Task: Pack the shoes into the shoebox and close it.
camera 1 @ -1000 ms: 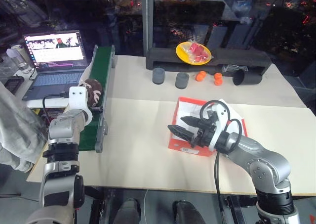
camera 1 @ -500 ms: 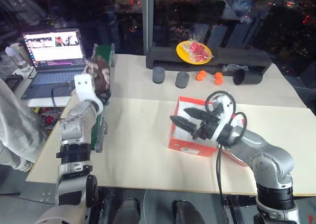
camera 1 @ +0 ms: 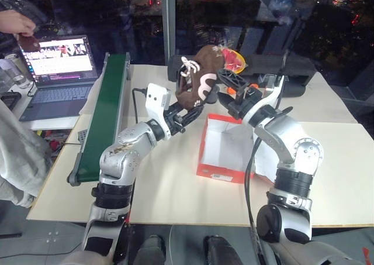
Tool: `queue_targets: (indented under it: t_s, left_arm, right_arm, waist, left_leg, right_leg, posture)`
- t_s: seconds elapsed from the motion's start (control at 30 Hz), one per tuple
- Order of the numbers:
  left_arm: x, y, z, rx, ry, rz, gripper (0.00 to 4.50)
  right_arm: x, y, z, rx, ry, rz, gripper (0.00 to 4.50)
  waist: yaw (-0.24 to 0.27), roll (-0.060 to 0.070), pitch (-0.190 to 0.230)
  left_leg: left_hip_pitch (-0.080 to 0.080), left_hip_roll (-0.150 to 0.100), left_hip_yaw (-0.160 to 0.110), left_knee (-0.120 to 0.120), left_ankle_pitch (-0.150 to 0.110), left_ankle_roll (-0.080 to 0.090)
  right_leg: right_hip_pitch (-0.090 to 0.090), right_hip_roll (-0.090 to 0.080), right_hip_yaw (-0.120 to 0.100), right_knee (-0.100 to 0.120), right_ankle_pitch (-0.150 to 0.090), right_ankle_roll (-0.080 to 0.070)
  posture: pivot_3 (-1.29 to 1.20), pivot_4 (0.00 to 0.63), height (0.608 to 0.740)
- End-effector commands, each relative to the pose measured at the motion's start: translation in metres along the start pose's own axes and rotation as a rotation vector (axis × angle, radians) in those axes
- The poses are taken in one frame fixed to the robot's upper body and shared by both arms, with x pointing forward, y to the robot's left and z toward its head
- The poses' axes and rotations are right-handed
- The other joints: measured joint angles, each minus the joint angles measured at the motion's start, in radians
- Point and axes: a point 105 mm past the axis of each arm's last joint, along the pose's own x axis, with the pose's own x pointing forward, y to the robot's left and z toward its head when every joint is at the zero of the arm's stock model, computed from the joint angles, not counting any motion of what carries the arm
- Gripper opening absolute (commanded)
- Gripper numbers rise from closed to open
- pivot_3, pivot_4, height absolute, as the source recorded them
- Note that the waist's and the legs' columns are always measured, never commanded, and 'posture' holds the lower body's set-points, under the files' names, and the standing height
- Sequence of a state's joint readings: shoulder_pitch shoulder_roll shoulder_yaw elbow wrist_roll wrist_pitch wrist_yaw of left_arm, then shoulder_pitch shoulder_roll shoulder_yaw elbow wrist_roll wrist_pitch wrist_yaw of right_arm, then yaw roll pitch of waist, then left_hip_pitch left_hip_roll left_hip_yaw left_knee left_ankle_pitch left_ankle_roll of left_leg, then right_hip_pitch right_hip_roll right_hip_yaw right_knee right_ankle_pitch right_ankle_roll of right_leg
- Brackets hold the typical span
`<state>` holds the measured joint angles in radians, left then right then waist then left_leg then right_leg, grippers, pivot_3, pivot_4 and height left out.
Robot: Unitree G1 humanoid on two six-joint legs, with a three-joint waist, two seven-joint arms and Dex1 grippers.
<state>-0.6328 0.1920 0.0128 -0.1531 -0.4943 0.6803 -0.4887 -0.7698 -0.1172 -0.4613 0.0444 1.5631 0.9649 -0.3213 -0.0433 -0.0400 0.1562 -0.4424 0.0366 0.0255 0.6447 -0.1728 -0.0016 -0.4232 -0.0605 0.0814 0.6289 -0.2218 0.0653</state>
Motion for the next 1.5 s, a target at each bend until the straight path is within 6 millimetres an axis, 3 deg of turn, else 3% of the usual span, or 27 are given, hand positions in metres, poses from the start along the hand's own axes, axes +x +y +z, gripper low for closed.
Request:
queue_targets:
  t_s: [0.03, 0.23, 0.37, 0.57, 0.63, 0.77, 0.83, 0.9, 0.97, 1.07, 1.17, 1.5]
  left_arm:
    - [0.005, -0.018, 0.014, 0.031, -0.034, -0.084, 2.50]
    - [0.006, -0.018, 0.014, 0.043, -0.023, -0.095, 2.50]
    - [0.006, -0.015, 0.011, 0.052, -0.007, -0.083, 2.48]
    - [0.006, -0.016, 0.007, 0.097, 0.019, -0.085, 2.48]
    - [0.006, -0.018, 0.007, 0.102, 0.019, -0.095, 3.34]
    - [0.004, -0.021, 0.002, 0.122, 0.042, -0.118, 4.44]
    - [0.003, -0.020, -0.001, 0.123, 0.060, -0.116, 4.44]
    - [-0.005, -0.013, -0.013, 0.169, 0.118, -0.112, 4.44]
    - [-0.018, -0.005, -0.025, 0.226, 0.185, -0.120, 4.44]
    - [-0.033, -0.002, -0.032, 0.267, 0.238, -0.168, 4.44]
    - [-0.041, -0.007, -0.033, 0.289, 0.264, -0.229, 4.44]
    - [-0.037, -0.009, -0.034, 0.324, 0.261, -0.248, 4.44]
  right_arm:
    - [0.000, 0.020, -0.004, -0.093, 0.038, 0.038, 4.50]
    - [-0.001, 0.016, -0.005, -0.098, 0.017, 0.008, 4.50]
    - [-0.002, 0.013, -0.002, -0.095, -0.019, -0.016, 3.52]
    - [-0.001, 0.012, 0.003, -0.111, -0.050, -0.034, 1.46]
    - [-0.001, 0.014, 0.006, -0.114, -0.065, -0.033, 0.80]
    - [-0.003, 0.014, 0.014, -0.116, -0.115, -0.043, 0.74]
    - [-0.005, 0.012, 0.021, -0.139, -0.157, -0.071, 0.74]
    - [-0.011, -0.002, 0.035, -0.248, -0.200, -0.208, 0.74]
    - [-0.021, -0.022, 0.038, -0.419, -0.137, -0.397, 0.74]
    - [-0.037, -0.046, 0.026, -0.565, 0.028, -0.573, 0.74]
    - [-0.056, -0.065, 0.020, -0.601, 0.122, -0.682, 0.74]
    - [-0.107, -0.129, -0.005, -0.640, 0.362, -0.979, 0.74]
  waist:
    - [-0.003, 0.000, 0.000]
    - [-0.005, 0.000, 0.000]
    - [-0.002, 0.000, 0.000]
    - [-0.001, 0.000, 0.000]
    - [-0.001, 0.000, 0.000]
    - [-0.001, 0.001, 0.000]
    - [-0.002, 0.001, 0.000]
    - [-0.001, 0.001, 0.000]
    - [-0.002, 0.001, 0.000]
    - [-0.002, 0.002, 0.001]
    - [-0.001, 0.002, 0.001]
    - [0.000, 0.002, 0.001]
  left_leg:
    - [0.000, 0.000, 0.000, 0.000, 0.000, 0.000]
    - [0.000, 0.000, 0.000, 0.000, 0.000, 0.000]
    - [0.000, 0.000, 0.000, 0.000, 0.000, 0.000]
    - [0.000, 0.000, 0.000, 0.000, 0.000, 0.000]
    - [0.000, 0.000, 0.000, 0.000, 0.000, 0.000]
    - [0.000, 0.000, 0.000, 0.000, 0.000, 0.000]
    - [0.000, 0.000, 0.000, 0.000, 0.000, 0.000]
    - [0.000, 0.000, 0.000, 0.000, 0.000, 0.000]
    - [0.000, 0.000, 0.000, 0.000, 0.000, 0.000]
    - [0.000, 0.000, 0.001, -0.001, 0.000, 0.000]
    - [0.000, 0.001, 0.001, -0.002, 0.000, 0.000]
    - [0.000, 0.001, 0.001, -0.002, 0.000, 0.000]
  right_leg:
    - [0.000, 0.000, 0.000, 0.000, 0.000, 0.000]
    - [0.000, 0.001, 0.000, 0.000, 0.000, 0.000]
    - [0.000, 0.000, 0.000, 0.000, 0.000, 0.000]
    - [0.000, 0.000, 0.000, 0.000, 0.000, 0.000]
    - [0.000, 0.000, 0.000, 0.000, 0.000, 0.000]
    - [-0.001, 0.000, 0.000, -0.001, 0.000, 0.000]
    - [0.000, 0.000, 0.000, -0.001, 0.000, 0.000]
    - [-0.001, 0.000, 0.000, -0.001, 0.000, 0.000]
    - [-0.001, 0.000, 0.000, -0.001, 0.000, 0.000]
    - [-0.002, 0.000, 0.001, -0.001, -0.001, -0.001]
    - [-0.002, 0.000, 0.001, -0.001, -0.002, -0.002]
    - [-0.001, 0.000, 0.001, -0.001, -0.002, -0.002]
  posture:
    - [0.00, 0.150, 0.740]
    - [0.00, 0.150, 0.740]
    - [0.00, 0.150, 0.740]
    - [0.00, 0.150, 0.740]
    - [0.00, 0.150, 0.740]
    - [0.00, 0.150, 0.740]
    - [0.00, 0.150, 0.740]
    - [0.00, 0.150, 0.740]
    - [0.00, 0.150, 0.740]
    - [0.00, 0.150, 0.740]
    - [0.00, 0.150, 0.740]
    - [0.00, 0.150, 0.740]
